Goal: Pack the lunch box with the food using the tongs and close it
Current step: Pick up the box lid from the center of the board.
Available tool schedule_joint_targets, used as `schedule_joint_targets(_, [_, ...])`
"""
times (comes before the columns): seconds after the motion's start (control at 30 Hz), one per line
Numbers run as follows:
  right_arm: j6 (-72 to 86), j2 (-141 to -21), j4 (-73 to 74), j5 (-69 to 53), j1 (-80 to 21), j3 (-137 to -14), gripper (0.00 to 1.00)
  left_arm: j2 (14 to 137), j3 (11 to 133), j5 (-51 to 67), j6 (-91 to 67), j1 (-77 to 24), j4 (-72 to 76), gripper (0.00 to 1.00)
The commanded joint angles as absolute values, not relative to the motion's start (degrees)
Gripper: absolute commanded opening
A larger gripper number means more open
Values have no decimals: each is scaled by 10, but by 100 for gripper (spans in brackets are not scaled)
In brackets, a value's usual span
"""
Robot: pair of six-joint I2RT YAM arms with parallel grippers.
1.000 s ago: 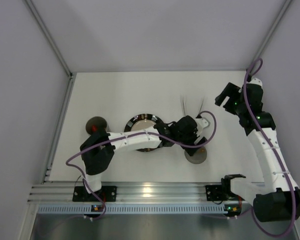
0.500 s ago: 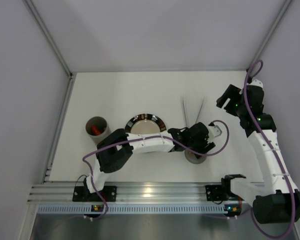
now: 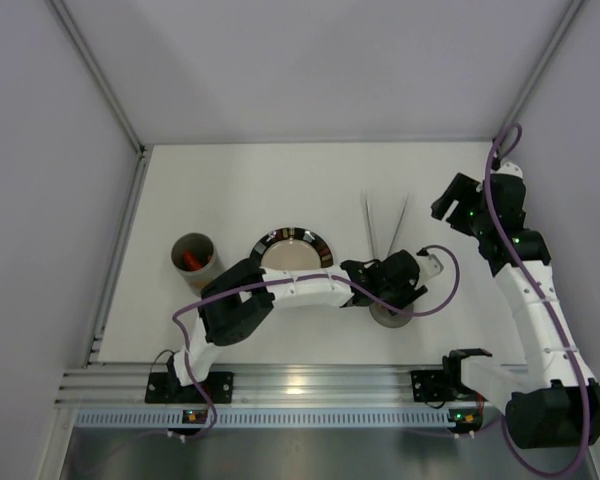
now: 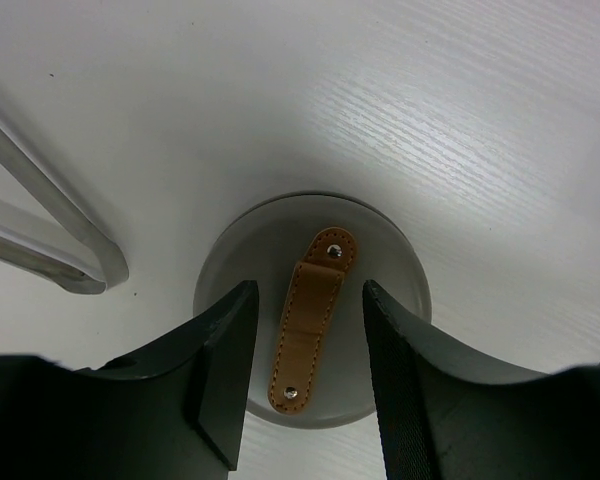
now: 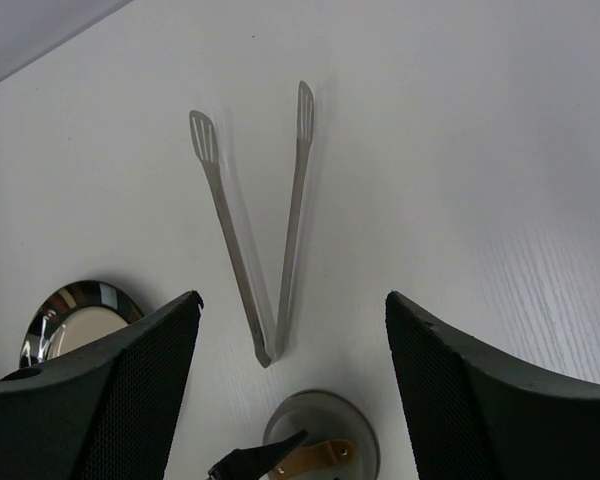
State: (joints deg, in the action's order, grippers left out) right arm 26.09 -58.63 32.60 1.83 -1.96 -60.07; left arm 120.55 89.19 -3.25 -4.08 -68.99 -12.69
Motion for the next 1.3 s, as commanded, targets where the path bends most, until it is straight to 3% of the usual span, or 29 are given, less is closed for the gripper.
schedule_joint_targets(0.0, [255,-572,324,12,-9,-598,73,1216,906,-45,-29,-692,-104,51])
schedule_joint_targets(0.43, [252,-568,325,13,-9,-590,73,1233,905,-41,-28,-692,-104,43])
schedule_joint_targets(0.57, [252,-568,323,12,-8,-586,73,1235,906,-40,-28,-692,-105,33])
schedule_joint_targets(0.7, [253,-566,323,12,-8,-584,73,1232,906,-40,-29,-692,-111,3])
schedule_joint_targets(0.73, [252,-566,323,13,-8,-585,73,1230,905,-40,-29,-692,-114,0])
schedule_joint_targets(1.27, [254,-566,325,8,-9,-591,72,1142,898,-59,-27,-692,-141,0])
